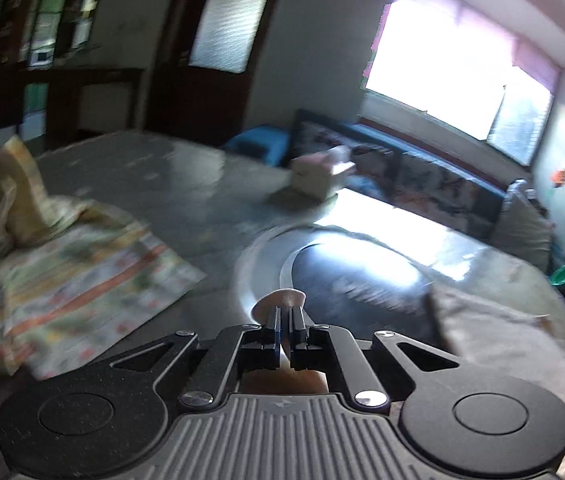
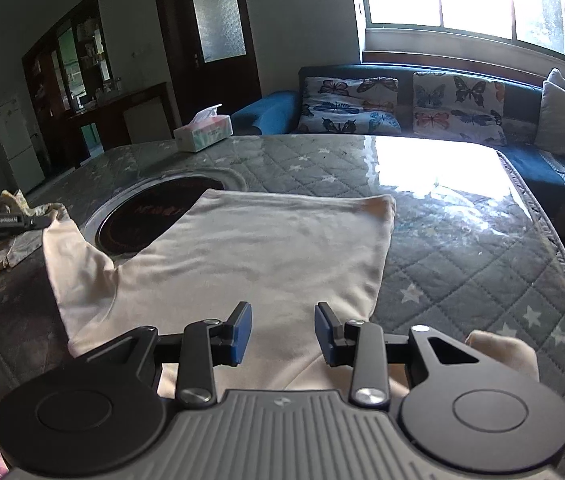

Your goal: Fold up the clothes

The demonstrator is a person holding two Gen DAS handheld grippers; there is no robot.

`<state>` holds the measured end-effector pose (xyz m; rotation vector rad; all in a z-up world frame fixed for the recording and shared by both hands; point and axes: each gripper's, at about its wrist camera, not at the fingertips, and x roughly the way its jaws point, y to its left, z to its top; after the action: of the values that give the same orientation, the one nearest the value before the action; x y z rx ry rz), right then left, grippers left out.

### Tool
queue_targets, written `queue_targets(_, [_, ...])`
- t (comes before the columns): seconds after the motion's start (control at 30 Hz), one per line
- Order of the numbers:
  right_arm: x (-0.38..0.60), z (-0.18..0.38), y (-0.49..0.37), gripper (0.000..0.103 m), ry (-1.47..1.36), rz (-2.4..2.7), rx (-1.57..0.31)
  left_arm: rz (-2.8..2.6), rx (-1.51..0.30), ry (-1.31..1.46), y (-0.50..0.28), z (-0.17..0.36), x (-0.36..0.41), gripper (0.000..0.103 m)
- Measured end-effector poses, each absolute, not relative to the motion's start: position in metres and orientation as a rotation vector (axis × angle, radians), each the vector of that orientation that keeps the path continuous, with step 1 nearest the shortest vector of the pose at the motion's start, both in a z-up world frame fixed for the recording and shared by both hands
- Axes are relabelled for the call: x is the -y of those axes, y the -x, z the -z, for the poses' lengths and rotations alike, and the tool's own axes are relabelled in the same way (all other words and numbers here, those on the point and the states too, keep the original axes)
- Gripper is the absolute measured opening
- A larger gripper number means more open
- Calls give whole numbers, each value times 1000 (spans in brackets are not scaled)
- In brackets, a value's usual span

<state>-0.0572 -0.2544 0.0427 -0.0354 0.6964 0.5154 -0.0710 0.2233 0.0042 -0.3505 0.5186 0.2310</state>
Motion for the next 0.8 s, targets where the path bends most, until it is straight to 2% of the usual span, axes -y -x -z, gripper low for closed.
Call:
queue_targets(0.4, [250, -29, 74, 39, 67, -507, -749, -303, -531, 394, 113, 7, -231, 4])
queue_targets(0.8, [292, -12, 82, 40, 0, -394, -780, -339, -608, 329, 100, 19, -226, 6])
